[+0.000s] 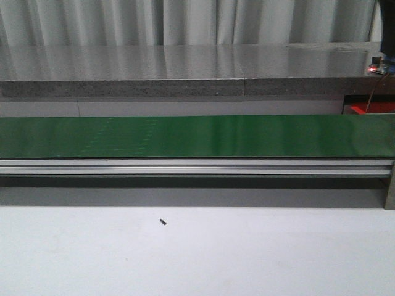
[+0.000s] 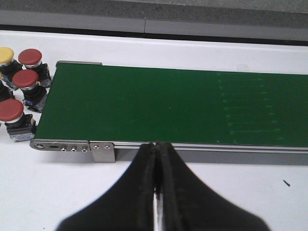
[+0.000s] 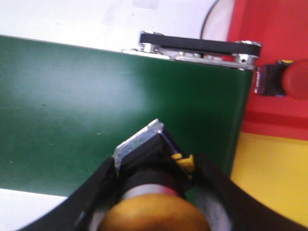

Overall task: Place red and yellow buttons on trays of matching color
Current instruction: 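Carry the yellow button with the right gripper into the yellow tray, then open the right gripper and return it above the belt's far end, then move the left gripper to another red button and grasp it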

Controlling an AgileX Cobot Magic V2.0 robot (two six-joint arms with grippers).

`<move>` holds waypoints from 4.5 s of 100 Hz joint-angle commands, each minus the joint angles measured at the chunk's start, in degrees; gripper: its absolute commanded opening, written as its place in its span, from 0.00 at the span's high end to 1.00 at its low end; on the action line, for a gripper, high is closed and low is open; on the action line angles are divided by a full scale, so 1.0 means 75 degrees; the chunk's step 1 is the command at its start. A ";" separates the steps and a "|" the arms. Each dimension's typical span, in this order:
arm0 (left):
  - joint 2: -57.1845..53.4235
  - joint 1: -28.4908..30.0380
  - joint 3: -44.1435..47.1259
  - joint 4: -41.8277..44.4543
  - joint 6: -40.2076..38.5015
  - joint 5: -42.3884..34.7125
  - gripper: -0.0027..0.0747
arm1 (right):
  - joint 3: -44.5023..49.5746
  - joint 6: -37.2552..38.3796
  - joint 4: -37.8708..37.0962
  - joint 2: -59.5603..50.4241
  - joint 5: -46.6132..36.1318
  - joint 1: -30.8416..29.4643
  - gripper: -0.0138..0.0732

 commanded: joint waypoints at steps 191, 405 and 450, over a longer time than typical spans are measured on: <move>-0.0020 -0.0059 -0.0204 -0.0118 -0.0017 -0.0988 0.99 | 0.3324 0.0641 0.0375 -0.0424 -0.2698 -0.2952 0.23; 0.3187 0.3444 -0.1856 0.0246 -0.0532 -0.0333 0.23 | 0.5132 0.0633 0.0406 -0.4772 -0.2703 0.0975 0.96; 0.6320 0.3444 -0.3595 -0.0943 -0.0548 0.0446 0.22 | 0.5132 0.0633 0.0416 -0.4772 -0.2695 0.0975 0.96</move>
